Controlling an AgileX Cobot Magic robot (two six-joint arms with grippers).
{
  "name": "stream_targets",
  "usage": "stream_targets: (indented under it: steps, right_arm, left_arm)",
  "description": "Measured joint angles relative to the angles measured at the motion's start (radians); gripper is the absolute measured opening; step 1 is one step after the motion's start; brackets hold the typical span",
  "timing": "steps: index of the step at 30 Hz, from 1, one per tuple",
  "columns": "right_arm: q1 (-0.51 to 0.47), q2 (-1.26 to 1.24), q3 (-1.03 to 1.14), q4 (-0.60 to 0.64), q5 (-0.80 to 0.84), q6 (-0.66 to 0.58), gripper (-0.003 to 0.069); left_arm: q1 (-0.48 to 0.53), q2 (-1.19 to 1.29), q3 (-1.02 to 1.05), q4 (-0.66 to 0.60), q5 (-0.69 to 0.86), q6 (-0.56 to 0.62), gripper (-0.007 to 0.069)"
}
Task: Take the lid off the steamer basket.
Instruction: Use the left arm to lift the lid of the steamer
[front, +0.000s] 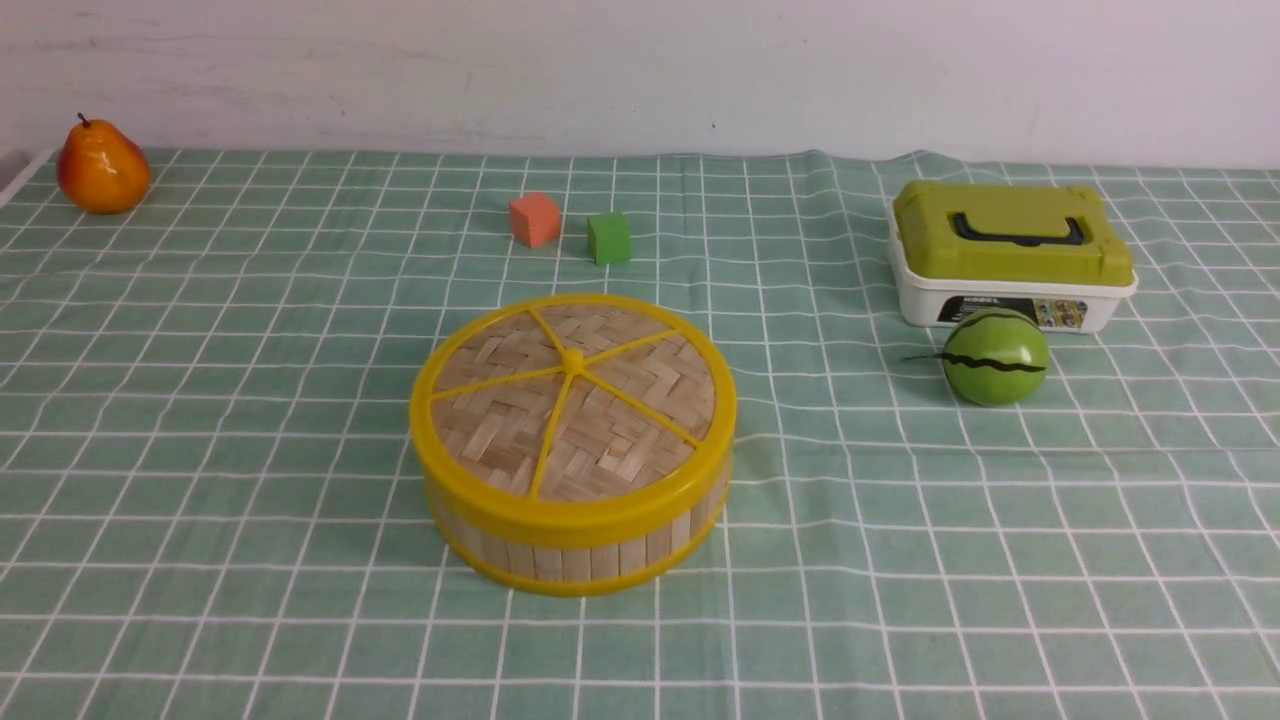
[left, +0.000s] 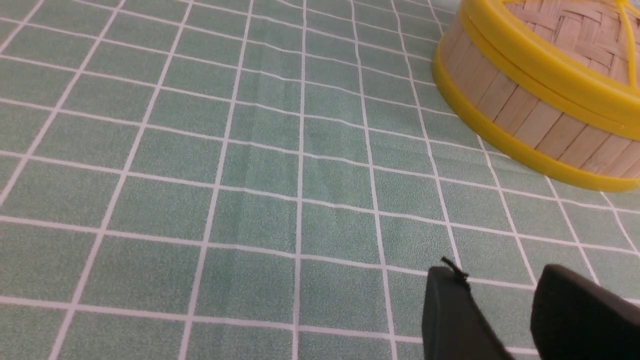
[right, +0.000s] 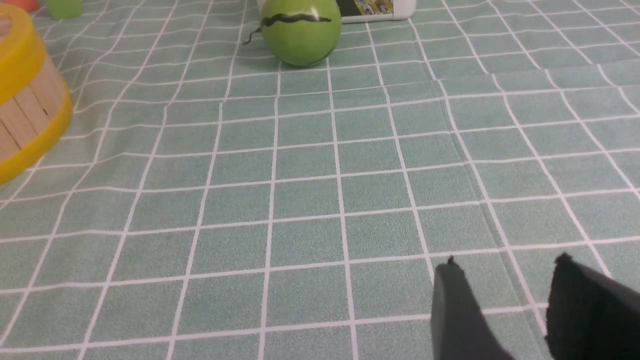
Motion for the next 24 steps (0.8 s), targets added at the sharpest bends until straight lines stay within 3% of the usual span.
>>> stream_targets:
  steps: [17,20,21,24]
  right_arm:
    - [0.0,0.0,0.0,0.0,0.0,0.0,0.0241]
    - [0.0,0.0,0.0,0.0,0.0,0.0,0.0241]
    - [0.0,0.0,0.0,0.0,0.0,0.0,0.0241]
    - [0.0,0.0,0.0,0.0,0.0,0.0,0.0241]
  left_arm:
    - [0.0,0.0,0.0,-0.028,-0.033,-0.012,0.0239]
    - [0.0,0.0,0.0,-0.255,-0.031,-0.138,0.0239]
    - [0.0,0.0,0.0,-0.255,-0.031,-0.149,0.0239]
    - [0.0,0.0,0.0,-0.527,-0.019,-0.282,0.0239]
